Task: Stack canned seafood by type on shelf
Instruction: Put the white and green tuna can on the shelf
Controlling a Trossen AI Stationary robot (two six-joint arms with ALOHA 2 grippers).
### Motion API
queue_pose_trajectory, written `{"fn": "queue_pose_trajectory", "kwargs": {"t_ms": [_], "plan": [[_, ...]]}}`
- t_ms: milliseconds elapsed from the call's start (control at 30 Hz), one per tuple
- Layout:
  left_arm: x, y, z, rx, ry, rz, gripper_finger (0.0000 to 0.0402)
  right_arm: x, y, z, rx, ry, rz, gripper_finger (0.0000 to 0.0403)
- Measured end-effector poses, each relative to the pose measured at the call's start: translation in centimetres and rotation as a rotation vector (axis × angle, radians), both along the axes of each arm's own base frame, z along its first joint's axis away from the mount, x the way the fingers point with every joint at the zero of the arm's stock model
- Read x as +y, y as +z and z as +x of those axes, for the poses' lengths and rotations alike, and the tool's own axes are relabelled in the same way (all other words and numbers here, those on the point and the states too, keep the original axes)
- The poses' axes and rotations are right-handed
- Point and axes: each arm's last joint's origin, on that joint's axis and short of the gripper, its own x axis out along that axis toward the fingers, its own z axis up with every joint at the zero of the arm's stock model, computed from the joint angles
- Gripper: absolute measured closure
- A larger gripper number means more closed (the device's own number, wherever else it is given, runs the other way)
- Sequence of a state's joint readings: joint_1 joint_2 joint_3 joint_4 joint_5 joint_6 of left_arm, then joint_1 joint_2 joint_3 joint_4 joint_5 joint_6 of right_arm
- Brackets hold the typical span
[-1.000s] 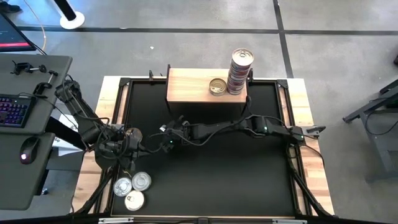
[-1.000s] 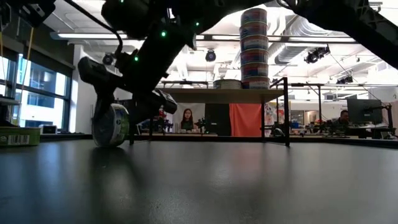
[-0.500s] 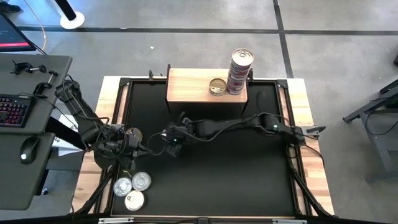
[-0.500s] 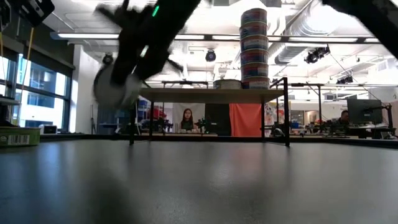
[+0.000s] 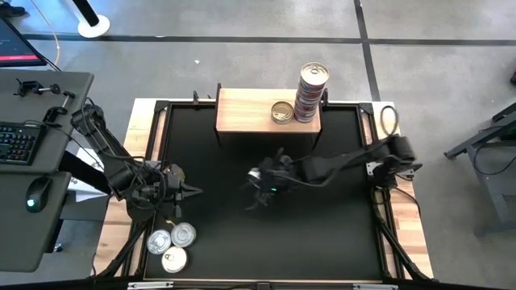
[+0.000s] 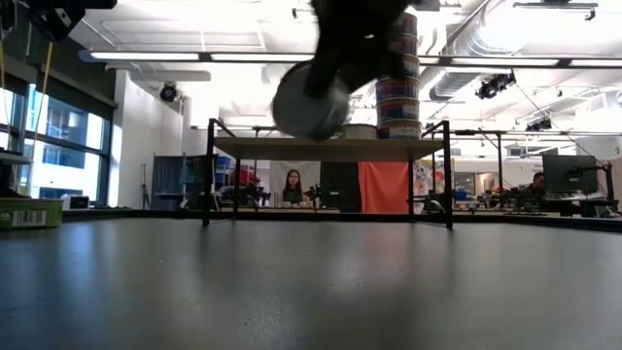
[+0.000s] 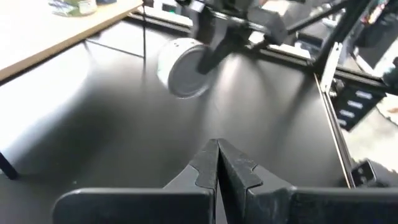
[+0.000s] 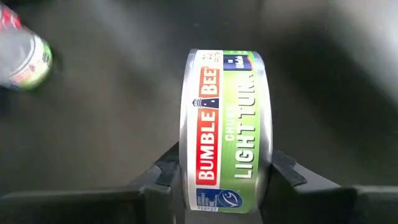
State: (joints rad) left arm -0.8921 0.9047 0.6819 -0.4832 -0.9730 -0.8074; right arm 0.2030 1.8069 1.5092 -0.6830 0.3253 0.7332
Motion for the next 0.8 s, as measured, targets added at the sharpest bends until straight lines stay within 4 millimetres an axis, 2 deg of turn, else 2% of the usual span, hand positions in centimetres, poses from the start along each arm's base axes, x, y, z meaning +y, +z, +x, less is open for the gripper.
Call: {"fn": "queue_pose_trajectory", "kwargs": {"t_ms": [67, 167, 367, 533, 800], "plan": [[-0.1, 0.0, 0.3, -0.017, 0.024, 0.007, 0.0401, -0.2, 0.4, -1.3, -0.135, -0.094, 0.066, 0.0287], [0.0, -0.1, 0.9, -0.023, 0.045, 0.032, 0.0401, -1.6, 1.6, -1.6, -0.403, -0.223, 0.132, 0.0287], [-0.3, -0.1, 3.3, -0.046, 0.058, 0.063, 0.0402, -7.5, 2.4, -0.5, -0.681, -0.492, 0.237, 0.0287], [-0.4, -0.3, 5.4, -0.084, 0.071, 0.020, 0.0401, -11.9, 2.4, -0.6, -0.732, -0.625, 0.248, 0.0287], [-0.1, -1.0, 6.8, -0.085, 0.126, 0.008, 0.0402, -15.9, 1.3, -0.7, -0.743, -0.736, 0.365, 0.0287]]}}
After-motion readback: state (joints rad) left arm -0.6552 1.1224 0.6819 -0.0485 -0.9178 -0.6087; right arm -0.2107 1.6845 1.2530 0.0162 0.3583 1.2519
